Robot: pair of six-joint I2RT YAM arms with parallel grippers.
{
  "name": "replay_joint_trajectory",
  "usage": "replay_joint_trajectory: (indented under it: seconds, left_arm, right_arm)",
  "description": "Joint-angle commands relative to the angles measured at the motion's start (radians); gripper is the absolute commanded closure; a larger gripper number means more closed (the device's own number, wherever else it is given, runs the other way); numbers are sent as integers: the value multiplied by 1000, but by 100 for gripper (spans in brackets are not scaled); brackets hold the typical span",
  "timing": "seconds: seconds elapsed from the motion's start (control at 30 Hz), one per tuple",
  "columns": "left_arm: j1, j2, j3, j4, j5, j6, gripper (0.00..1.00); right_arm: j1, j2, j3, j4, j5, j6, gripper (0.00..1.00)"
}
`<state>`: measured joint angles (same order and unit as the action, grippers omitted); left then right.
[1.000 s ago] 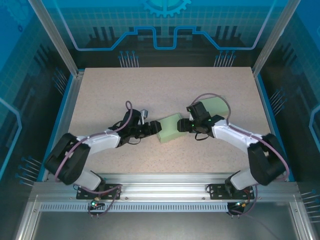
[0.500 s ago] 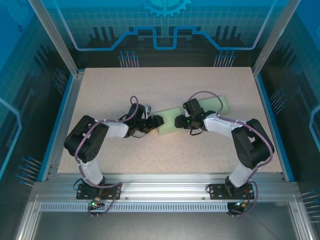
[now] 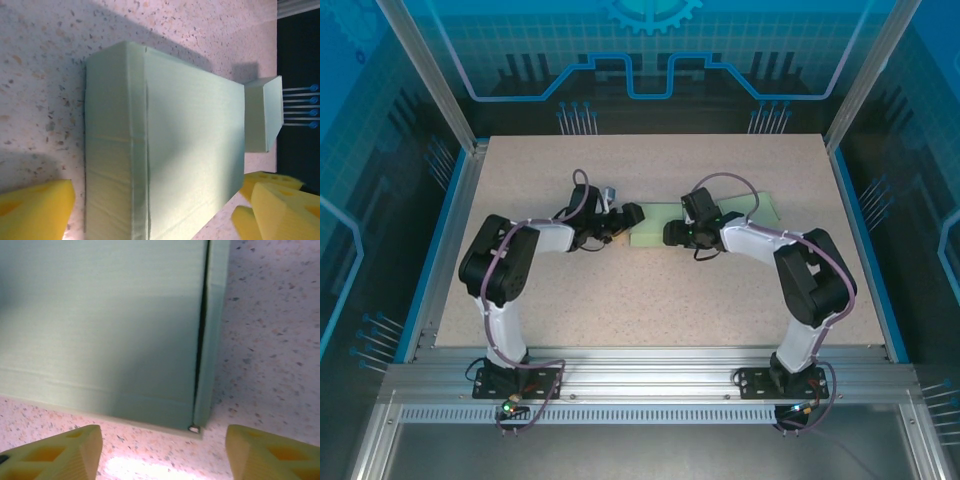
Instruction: Fold the paper box
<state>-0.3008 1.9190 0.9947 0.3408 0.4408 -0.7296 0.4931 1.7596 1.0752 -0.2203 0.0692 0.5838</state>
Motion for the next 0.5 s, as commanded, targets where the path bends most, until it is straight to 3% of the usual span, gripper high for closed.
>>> replay_joint_trajectory:
  seconds: [0.0,0.13,0.23,0.27,0.47]
  left_arm:
    - [44,-121,-54,-33,-33,26,1]
    - [92,-294,-130,-68,-80,52,1]
    - [113,-470,-168,-200,-188,143,1]
    - [115,-531,-174,-260,-247,189,1]
    - [117,-801,-252,-478,-655,424,1]
  right_arm:
    - [-11,-118,12,-77,70,-38,28]
    - [-15,-269,-30,-135,163,-72,18]
    - [-22,-406,-74,-178,249,-112,8]
    - [-28,-454,-91,-193,285,-125,1]
    - [-123,-679,-204,-252,465,-157,0]
